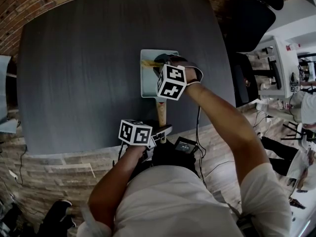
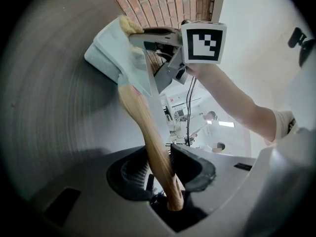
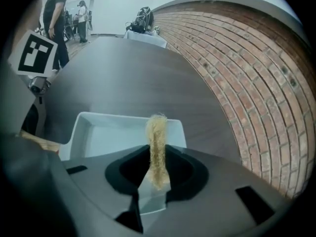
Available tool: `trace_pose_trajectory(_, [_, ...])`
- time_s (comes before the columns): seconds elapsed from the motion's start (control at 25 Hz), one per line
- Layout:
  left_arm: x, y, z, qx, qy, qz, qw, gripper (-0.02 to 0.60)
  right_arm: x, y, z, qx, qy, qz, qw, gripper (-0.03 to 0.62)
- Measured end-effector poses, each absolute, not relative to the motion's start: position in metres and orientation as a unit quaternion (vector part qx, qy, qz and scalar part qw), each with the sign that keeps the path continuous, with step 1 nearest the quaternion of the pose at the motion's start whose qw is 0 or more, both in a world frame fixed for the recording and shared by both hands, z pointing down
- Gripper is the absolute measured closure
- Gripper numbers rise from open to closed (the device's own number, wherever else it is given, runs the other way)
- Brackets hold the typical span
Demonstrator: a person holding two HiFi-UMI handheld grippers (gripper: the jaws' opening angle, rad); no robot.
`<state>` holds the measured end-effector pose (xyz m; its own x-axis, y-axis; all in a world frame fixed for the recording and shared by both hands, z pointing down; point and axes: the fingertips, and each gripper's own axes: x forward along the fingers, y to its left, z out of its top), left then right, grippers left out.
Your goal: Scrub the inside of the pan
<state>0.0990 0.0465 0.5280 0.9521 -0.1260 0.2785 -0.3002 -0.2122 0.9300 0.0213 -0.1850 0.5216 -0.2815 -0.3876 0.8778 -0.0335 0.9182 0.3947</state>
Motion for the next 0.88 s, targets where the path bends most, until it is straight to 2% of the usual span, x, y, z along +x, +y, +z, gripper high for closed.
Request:
trace_pose_trajectory(0.28, [0.099, 0.048, 0.529, 0.772, -0.138, 0.068, 0.617, 0.449, 0.025, -0.219, 0.523, 0.17, -0.743, -0.213, 0.612, 0.494])
trace_pose_trajectory(0.56, [0.099, 0.048, 0.528, 0.77, -0.139, 0.068, 0.619, 0.449, 0.028, -0.226, 0.528, 0.192, -0.731, -0.231, 0.613, 0.434])
trace_pose_trajectory(0.88, [0.1, 0.047, 0.526, 0.769, -0.137, 0.063, 0.621, 0.449, 0.022, -0.226, 0.532, 0.179, -0.721, -0.294, 0.602, 0.487])
